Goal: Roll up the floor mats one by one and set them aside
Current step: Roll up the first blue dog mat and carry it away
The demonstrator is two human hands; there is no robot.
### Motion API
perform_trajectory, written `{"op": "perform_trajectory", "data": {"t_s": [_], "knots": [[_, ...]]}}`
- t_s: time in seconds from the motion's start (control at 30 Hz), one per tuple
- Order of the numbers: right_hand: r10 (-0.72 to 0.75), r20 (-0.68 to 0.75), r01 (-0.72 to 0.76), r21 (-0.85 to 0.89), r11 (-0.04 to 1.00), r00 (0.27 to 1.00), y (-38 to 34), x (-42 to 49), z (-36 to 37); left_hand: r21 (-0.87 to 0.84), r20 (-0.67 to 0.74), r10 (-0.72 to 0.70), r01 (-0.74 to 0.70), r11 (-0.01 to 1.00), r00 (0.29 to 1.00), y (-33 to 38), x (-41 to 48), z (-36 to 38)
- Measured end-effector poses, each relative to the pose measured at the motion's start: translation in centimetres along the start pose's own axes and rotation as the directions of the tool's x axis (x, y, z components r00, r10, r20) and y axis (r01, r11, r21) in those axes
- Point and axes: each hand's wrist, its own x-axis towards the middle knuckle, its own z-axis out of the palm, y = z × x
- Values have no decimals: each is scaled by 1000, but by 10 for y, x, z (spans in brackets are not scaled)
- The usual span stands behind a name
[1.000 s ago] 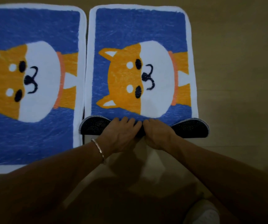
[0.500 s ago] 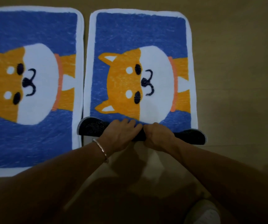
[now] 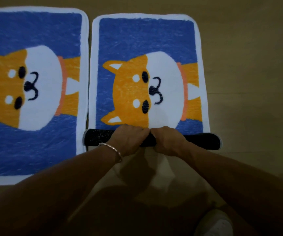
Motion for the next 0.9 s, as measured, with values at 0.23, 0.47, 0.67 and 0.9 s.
{"op": "perform_trajectory", "data": {"t_s": [0.23,0.47,0.67,0.9], "knots": [[-22,-128,3,-145,989,992,5,-2,7,-228,244,-42,100,969,969,-5,19,-10],[-209,-178,162,-245,956,962,10,4,7,-213,150,-132,163,963,980,-3,10,8],[-81,-206,35,-218,975,975,12,2,5,-146,89,-128,140,979,988,-7,4,2],[-127,-291,43,-280,959,948,11,-2,13,-117,250,-61,92,989,966,-13,18,-12]]}}
